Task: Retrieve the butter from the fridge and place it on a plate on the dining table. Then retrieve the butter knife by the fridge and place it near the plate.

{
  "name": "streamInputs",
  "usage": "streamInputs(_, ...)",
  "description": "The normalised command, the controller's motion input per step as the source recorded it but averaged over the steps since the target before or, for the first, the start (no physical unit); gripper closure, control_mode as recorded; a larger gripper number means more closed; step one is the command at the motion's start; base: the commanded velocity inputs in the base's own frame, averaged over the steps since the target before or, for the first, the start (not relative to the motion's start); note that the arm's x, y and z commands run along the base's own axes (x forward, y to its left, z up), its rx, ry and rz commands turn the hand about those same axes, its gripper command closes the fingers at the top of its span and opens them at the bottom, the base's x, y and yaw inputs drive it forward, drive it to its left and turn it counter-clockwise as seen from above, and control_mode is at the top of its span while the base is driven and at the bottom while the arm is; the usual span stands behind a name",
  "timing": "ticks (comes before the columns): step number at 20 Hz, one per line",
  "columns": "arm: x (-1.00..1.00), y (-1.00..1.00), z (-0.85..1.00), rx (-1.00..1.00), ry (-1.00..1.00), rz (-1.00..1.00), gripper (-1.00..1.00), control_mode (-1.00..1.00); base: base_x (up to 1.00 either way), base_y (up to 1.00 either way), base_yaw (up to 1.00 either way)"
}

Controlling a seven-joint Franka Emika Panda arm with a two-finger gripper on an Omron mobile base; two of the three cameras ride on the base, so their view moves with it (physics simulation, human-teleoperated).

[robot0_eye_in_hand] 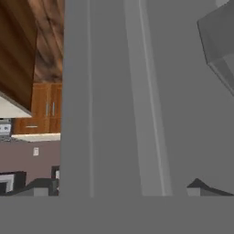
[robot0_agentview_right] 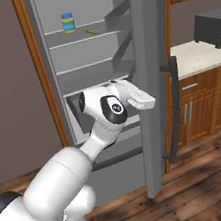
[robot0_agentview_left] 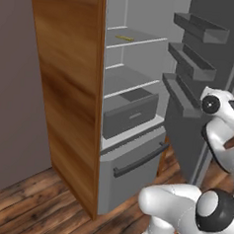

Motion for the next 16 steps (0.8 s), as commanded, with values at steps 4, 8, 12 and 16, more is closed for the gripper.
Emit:
streamInputs(4,-0.01,-1.0,0.0,0.16,0.0,0.15,-1.0,-1.0,0.0,0.0,0.0)
streamInputs(8,-0.23,-0.74,0.22,0.08,-0.1,0.2,-1.0,-1.0,0.0,0.0,0.0)
streamInputs(12,-0.05,-0.09,0.33,-0.01,-0.07,0.27,-1.0,-1.0,0.0,0.0,0.0)
streamInputs(16,0.01,-0.32,0.14,-0.02,-0.01,0.23,-1.0,-1.0,0.0,0.0,0.0)
